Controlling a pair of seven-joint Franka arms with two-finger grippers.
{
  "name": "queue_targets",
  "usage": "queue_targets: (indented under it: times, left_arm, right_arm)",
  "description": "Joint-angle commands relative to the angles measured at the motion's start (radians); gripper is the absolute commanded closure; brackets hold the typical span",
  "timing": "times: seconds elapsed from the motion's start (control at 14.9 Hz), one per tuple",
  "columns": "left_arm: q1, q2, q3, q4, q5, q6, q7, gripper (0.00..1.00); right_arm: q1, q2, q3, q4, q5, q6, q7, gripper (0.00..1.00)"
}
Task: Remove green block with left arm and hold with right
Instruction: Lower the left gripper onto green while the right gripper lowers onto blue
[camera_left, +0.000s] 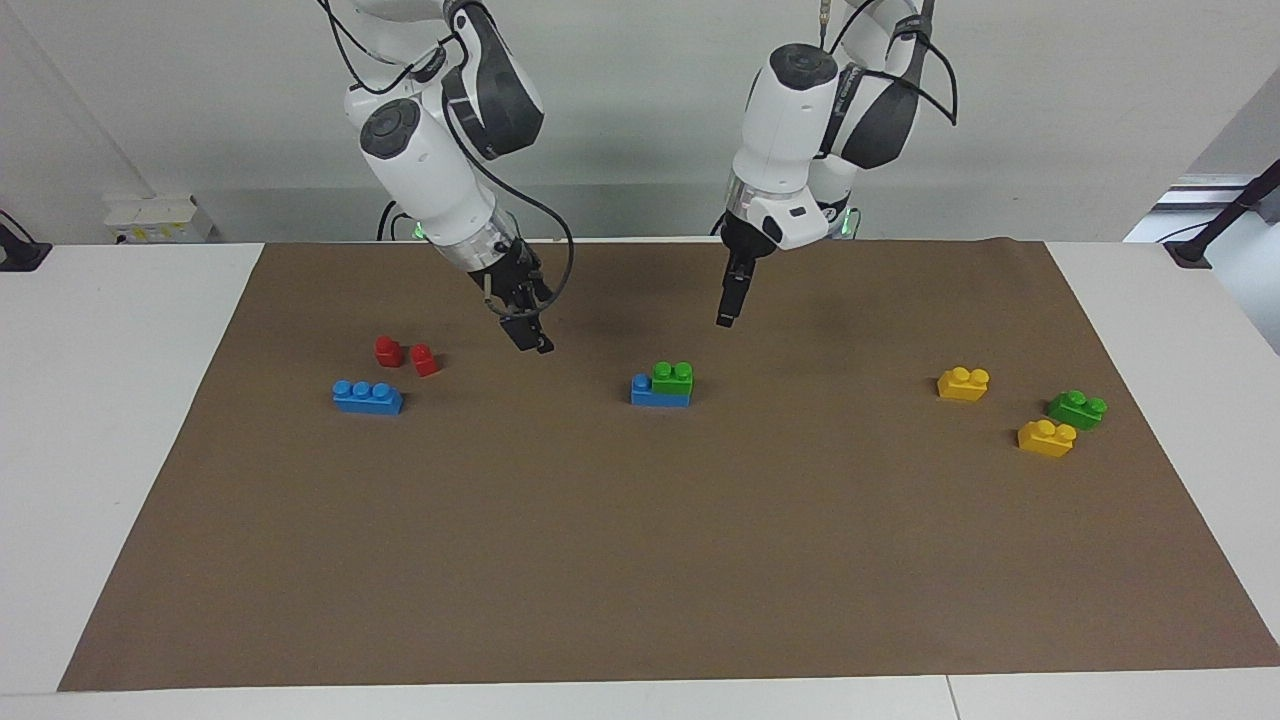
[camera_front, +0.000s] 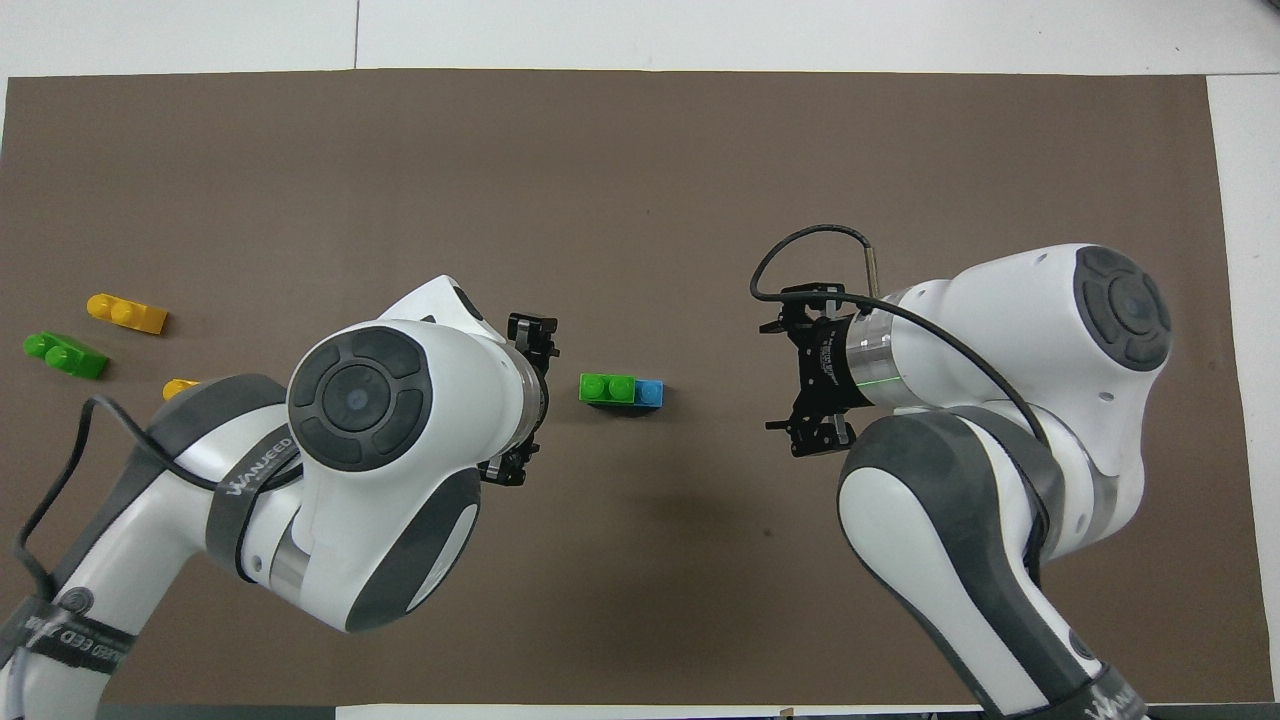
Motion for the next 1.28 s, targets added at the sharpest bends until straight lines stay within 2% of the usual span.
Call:
queue_targets:
  times: [0.0, 0.2, 0.34, 0.54, 0.81, 1.01, 1.21]
  left_arm:
    - [-0.026, 0.051, 0.017, 0.031, -0.011, 0.031, -0.086, 0.00]
    - [-0.041, 0.126, 0.017, 0.071, -0.002, 0.050, -0.176, 0.00]
    - [-0.041, 0.134, 0.017, 0.071, 0.000, 0.073, -0.192, 0.00]
    - [-0.040, 0.152, 0.017, 0.067, 0.000, 0.093, -0.213, 0.00]
    - [-0.046, 0.172, 0.019, 0.050, 0.006, 0.125, -0.253, 0.00]
    - [-0.070, 0.227, 0.017, 0.059, 0.076, 0.130, -0.320, 0.00]
    - [-0.081, 0.237, 0.017, 0.050, 0.092, 0.147, -0.334, 0.00]
  right_arm:
    - [0.031, 0.034, -0.002, -0.016, 0.027, 0.067, 0.035, 0.00]
    - [0.054, 0.062, -0.002, -0.032, 0.049, 0.099, 0.055, 0.00]
    - [0.065, 0.071, -0.002, -0.044, 0.070, 0.115, 0.055, 0.00]
    - [0.113, 0.079, -0.002, -0.084, 0.080, 0.225, 0.090, 0.00]
    - [0.125, 0.099, 0.000, -0.111, 0.083, 0.279, 0.090, 0.00]
    - [0.140, 0.126, -0.002, -0.112, 0.084, 0.305, 0.087, 0.00]
    - [0.157, 0.156, 0.000, -0.112, 0.084, 0.345, 0.085, 0.00]
